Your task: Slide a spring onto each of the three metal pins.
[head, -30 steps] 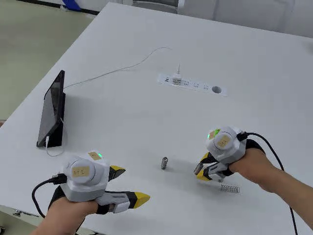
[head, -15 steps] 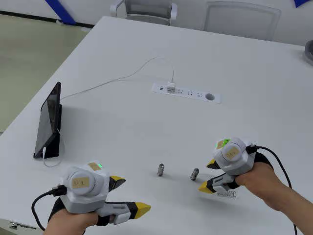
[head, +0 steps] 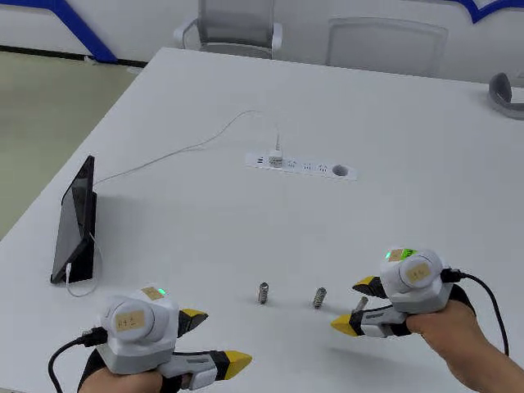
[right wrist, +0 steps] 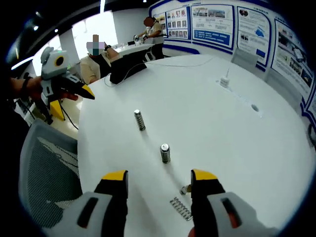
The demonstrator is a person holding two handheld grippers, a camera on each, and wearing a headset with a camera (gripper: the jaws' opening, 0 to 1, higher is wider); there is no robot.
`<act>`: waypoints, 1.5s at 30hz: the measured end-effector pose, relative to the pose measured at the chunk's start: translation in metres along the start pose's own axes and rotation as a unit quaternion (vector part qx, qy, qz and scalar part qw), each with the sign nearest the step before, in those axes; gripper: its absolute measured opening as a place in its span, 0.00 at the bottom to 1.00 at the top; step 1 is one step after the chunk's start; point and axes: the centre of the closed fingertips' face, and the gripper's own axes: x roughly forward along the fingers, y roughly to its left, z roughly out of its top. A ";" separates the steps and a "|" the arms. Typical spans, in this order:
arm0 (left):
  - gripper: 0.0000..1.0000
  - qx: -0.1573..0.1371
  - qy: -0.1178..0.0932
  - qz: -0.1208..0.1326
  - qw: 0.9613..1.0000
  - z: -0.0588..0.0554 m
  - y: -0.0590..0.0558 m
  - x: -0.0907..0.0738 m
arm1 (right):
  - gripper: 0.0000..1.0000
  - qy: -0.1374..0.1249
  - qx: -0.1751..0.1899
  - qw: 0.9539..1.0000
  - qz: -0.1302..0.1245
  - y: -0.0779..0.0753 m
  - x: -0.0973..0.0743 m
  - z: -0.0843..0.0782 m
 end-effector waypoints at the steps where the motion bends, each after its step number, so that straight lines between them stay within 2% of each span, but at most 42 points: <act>1: 0.63 0.000 0.000 0.000 1.000 0.000 -0.001 0.000 | 0.53 -0.005 0.006 1.000 -0.002 0.000 -0.002 0.000; 5: 0.63 0.002 0.001 0.001 1.000 0.000 -0.002 -0.002 | 0.55 -0.045 0.050 0.998 -0.016 -0.004 -0.012 0.004; 9: 0.63 0.004 0.004 0.003 1.000 0.000 -0.002 -0.003 | 0.57 -0.068 0.083 0.994 -0.022 -0.005 -0.021 0.002; 16: 0.64 0.007 0.007 0.001 1.000 0.001 -0.003 0.001 | 0.61 -0.076 0.107 0.991 -0.031 0.000 -0.029 -0.012; 22: 0.64 0.013 0.009 -0.005 1.000 0.005 -0.011 0.008 | 0.63 -0.093 0.132 0.986 -0.036 0.003 -0.037 -0.021; 28: 0.64 0.019 0.012 -0.013 1.000 0.008 -0.018 0.016 | 0.66 -0.093 0.140 0.985 -0.041 0.006 -0.044 -0.031; 32: 0.65 0.024 0.014 -0.017 0.999 0.009 -0.022 0.020 | 0.68 -0.108 0.153 0.981 -0.043 0.006 -0.051 -0.033; 45: 0.66 0.032 0.022 -0.028 0.999 0.013 -0.032 0.036 | 0.75 -0.112 0.178 0.977 -0.046 0.010 -0.060 -0.051</act>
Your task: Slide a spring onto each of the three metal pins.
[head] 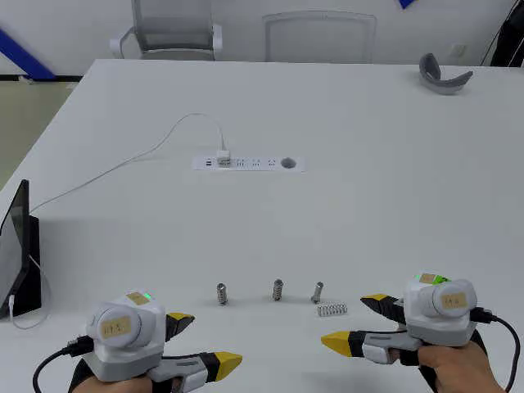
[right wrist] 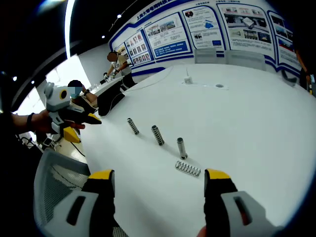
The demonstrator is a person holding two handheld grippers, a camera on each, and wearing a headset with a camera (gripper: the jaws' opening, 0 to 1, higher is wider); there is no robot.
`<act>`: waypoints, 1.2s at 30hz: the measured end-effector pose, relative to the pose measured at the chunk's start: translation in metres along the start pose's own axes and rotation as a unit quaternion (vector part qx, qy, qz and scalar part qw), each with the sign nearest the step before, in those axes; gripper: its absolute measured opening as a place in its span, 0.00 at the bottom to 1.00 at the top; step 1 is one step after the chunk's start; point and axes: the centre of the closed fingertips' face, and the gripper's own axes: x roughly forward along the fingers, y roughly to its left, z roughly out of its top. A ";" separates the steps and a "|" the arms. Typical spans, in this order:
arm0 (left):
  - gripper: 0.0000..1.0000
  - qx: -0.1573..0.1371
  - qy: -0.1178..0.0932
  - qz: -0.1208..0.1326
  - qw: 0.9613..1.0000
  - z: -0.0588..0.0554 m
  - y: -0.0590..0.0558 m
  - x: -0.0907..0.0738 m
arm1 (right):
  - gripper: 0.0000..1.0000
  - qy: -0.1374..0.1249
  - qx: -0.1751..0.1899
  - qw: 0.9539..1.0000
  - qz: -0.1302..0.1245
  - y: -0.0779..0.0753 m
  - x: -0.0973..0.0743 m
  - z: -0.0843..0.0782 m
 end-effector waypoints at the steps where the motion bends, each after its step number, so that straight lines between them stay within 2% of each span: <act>1: 0.66 0.001 0.001 -0.001 1.000 0.000 -0.001 0.001 | 0.76 0.000 0.001 1.000 0.000 -0.001 -0.001 -0.001; 9: 0.66 0.011 0.010 -0.015 1.000 0.004 -0.008 0.014 | 0.80 0.003 0.020 1.000 -0.007 -0.007 -0.011 -0.012; 18: 0.66 0.024 0.018 -0.032 0.999 0.010 -0.018 0.031 | 0.84 0.013 0.024 1.000 -0.012 -0.009 -0.023 -0.023; 31: 0.66 0.048 0.036 -0.063 0.996 0.012 -0.041 0.057 | 0.86 0.017 0.027 0.999 -0.009 -0.007 -0.031 -0.032; 36: 0.66 0.060 0.042 -0.076 0.994 0.016 -0.053 0.068 | 0.86 0.022 0.027 0.999 -0.007 -0.005 -0.035 -0.036</act>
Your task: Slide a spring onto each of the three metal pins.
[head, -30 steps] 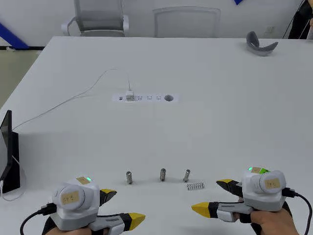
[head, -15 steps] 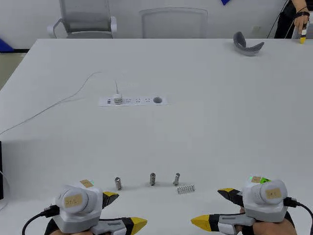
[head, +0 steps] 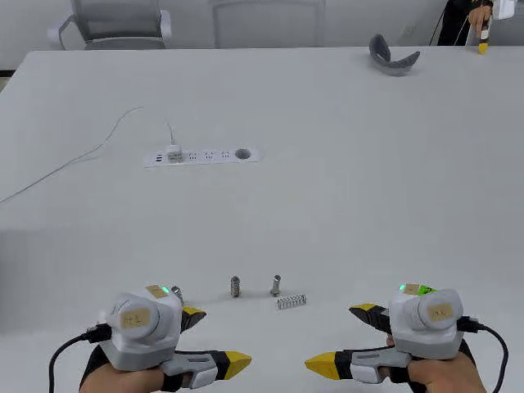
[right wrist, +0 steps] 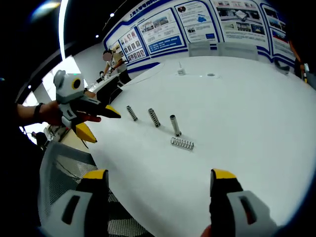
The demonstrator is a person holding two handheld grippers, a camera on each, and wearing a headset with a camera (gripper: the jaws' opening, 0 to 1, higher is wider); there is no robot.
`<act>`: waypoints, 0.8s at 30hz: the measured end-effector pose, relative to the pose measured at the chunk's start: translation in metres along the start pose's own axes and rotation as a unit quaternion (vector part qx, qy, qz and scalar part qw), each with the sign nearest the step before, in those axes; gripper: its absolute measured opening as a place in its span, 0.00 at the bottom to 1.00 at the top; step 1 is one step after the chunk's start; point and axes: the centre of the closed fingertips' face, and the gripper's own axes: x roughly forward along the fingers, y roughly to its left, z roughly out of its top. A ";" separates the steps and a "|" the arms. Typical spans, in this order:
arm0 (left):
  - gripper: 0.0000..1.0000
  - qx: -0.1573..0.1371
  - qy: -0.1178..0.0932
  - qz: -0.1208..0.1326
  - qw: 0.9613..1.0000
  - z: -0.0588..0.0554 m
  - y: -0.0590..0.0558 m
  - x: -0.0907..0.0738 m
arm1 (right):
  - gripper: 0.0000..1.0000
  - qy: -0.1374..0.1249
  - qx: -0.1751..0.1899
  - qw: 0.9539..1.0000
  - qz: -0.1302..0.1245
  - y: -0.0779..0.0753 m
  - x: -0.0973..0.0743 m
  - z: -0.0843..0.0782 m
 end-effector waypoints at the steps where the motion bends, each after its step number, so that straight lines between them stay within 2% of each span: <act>1: 0.66 0.004 0.002 -0.004 1.000 0.002 -0.002 0.003 | 0.86 0.000 0.002 1.000 0.000 0.000 -0.001 -0.001; 13: 0.65 0.035 0.015 -0.031 0.999 0.017 -0.018 0.034 | 0.87 -0.006 0.012 1.000 0.001 0.002 -0.008 -0.004; 24: 0.66 0.053 0.027 -0.049 0.997 0.024 -0.026 0.057 | 0.88 -0.013 0.014 1.000 0.003 0.003 -0.009 0.002</act>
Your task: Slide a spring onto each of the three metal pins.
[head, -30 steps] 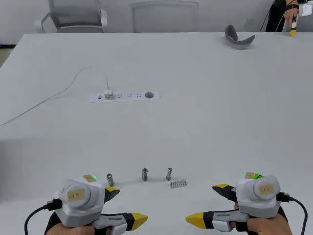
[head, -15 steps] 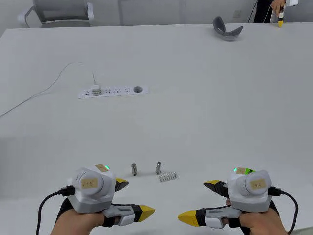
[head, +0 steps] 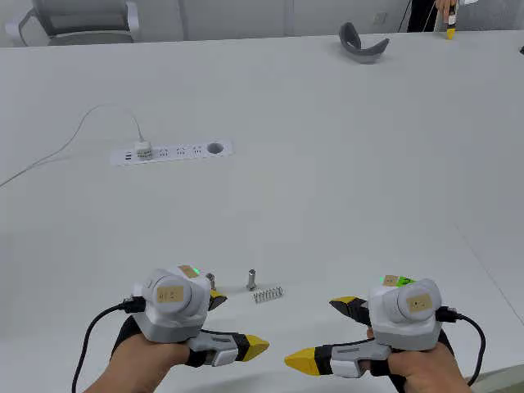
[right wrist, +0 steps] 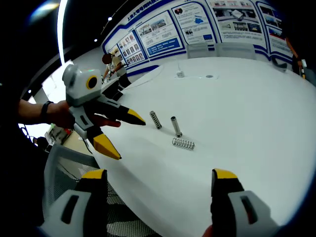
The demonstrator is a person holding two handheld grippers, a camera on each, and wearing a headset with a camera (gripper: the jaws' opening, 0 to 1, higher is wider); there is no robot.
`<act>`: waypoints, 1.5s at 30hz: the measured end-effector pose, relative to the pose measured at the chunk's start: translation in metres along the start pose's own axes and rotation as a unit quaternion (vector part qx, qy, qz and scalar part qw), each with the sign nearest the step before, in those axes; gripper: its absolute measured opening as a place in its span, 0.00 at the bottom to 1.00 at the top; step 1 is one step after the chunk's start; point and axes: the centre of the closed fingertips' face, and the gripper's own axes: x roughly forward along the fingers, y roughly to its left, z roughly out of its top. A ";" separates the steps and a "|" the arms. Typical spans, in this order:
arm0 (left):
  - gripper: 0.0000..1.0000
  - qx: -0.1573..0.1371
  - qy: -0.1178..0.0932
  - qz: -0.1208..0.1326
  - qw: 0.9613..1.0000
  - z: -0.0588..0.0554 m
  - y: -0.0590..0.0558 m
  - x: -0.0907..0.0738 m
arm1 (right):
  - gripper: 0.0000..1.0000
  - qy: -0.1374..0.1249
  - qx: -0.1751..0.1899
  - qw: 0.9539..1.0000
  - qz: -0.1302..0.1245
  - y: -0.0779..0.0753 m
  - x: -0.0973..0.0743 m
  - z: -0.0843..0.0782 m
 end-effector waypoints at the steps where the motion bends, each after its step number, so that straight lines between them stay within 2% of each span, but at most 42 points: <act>1: 0.66 0.001 0.001 -0.001 1.000 0.000 0.000 0.001 | 0.88 0.000 0.000 1.000 0.000 0.000 0.000 0.000; 11: 0.65 0.006 0.012 -0.008 1.000 0.002 0.003 0.019 | 0.88 0.002 0.004 1.000 -0.001 -0.003 -0.004 -0.001; 19: 0.62 -0.002 0.011 0.015 1.000 0.006 0.012 0.041 | 0.88 0.002 0.011 1.000 -0.002 -0.004 -0.005 -0.003; 27: 0.59 -0.001 0.017 0.018 1.000 0.007 0.014 0.065 | 0.88 0.000 0.017 1.000 -0.006 -0.007 -0.011 -0.005; 32: 0.55 -0.002 0.016 0.024 1.000 0.009 0.017 0.074 | 0.87 -0.002 0.025 1.000 -0.012 -0.012 -0.015 -0.008; 37: 0.52 -0.008 0.023 0.033 0.999 0.004 0.022 0.082 | 0.87 -0.003 0.032 0.999 -0.015 -0.013 -0.015 -0.010; 42: 0.46 -0.006 0.035 0.035 0.999 -0.002 0.021 0.085 | 0.87 -0.009 0.040 0.999 -0.015 -0.014 -0.014 -0.011; 45: 0.42 0.000 0.034 0.039 0.999 -0.004 0.019 0.083 | 0.87 -0.008 0.041 0.999 -0.015 -0.013 -0.013 -0.012</act>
